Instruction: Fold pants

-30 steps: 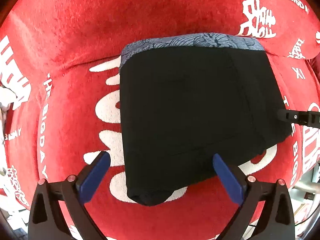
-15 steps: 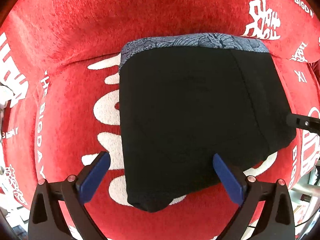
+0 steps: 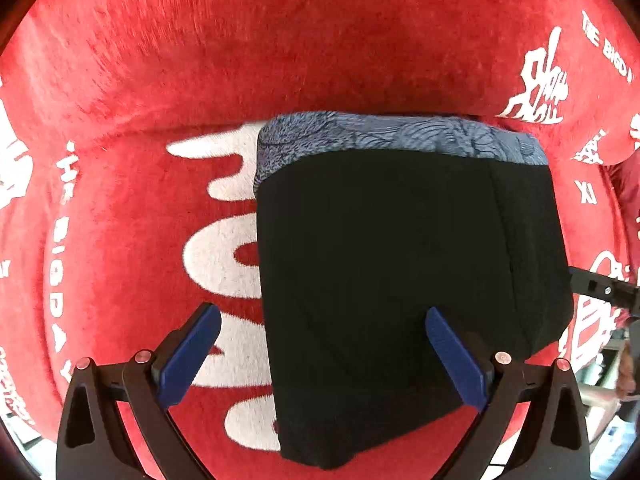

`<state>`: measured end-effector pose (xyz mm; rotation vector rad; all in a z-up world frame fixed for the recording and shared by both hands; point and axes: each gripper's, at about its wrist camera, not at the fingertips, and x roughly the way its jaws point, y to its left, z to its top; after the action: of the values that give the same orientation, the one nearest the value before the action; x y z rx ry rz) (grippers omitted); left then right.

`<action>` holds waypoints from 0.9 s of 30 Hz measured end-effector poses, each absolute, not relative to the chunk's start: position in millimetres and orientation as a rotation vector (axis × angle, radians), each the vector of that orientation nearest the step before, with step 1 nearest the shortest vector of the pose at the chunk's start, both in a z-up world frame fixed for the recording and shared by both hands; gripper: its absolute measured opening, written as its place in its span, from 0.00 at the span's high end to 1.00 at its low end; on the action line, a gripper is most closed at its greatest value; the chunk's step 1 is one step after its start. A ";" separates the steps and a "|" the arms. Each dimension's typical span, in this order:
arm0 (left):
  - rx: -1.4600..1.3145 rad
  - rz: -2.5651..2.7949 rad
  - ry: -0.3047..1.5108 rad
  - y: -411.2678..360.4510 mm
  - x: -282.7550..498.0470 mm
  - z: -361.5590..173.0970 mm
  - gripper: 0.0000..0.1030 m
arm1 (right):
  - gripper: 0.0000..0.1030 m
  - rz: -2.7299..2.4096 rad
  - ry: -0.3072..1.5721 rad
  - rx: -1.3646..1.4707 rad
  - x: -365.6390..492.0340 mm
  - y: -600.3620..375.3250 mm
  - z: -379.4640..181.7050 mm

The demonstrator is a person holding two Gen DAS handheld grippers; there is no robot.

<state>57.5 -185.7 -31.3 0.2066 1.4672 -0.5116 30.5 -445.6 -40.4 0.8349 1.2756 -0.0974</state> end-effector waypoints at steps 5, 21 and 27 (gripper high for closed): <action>0.108 -0.600 1.529 -182.2 71.6 -50.6 0.00 | 0.20 -0.070 1.274 0.873 32.7 -455.6 -52.1; -0.058 -0.661 1.550 -194.3 80.9 -82.0 0.00 | 0.18 0.068 1.261 1.017 50.9 -487.6 -90.8; -0.088 -0.657 1.517 -195.4 74.2 -69.8 0.19 | 0.30 0.063 1.282 1.035 56.7 -489.6 -87.5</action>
<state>74.2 -195.4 -69.8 -0.0883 1.5169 -0.6572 56.7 -489.6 -87.5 1.0347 1.2819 0.0627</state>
